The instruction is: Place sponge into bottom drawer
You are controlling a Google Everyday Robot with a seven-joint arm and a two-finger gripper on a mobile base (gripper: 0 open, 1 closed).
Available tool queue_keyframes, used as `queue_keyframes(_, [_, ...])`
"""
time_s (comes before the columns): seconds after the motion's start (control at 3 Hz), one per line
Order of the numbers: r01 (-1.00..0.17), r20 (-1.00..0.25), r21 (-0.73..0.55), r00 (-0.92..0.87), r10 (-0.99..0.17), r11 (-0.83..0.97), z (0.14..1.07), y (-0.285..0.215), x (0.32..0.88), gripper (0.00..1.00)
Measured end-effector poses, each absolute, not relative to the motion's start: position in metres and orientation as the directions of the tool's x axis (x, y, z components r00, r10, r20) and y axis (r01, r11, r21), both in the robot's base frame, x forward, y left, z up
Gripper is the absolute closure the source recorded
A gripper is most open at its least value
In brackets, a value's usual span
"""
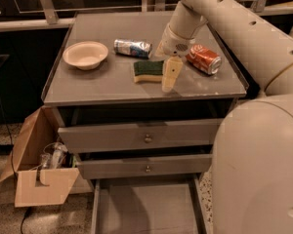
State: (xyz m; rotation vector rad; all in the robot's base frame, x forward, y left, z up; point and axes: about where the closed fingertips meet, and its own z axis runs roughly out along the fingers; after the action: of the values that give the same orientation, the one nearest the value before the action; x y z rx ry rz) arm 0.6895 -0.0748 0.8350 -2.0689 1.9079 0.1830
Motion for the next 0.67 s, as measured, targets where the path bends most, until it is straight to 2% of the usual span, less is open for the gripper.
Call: queue_keyframes(0.67, [-0.988,-0.306,-0.146,0.1,-0.947,-0.057,0.835,-0.0748,0.6896,0.63])
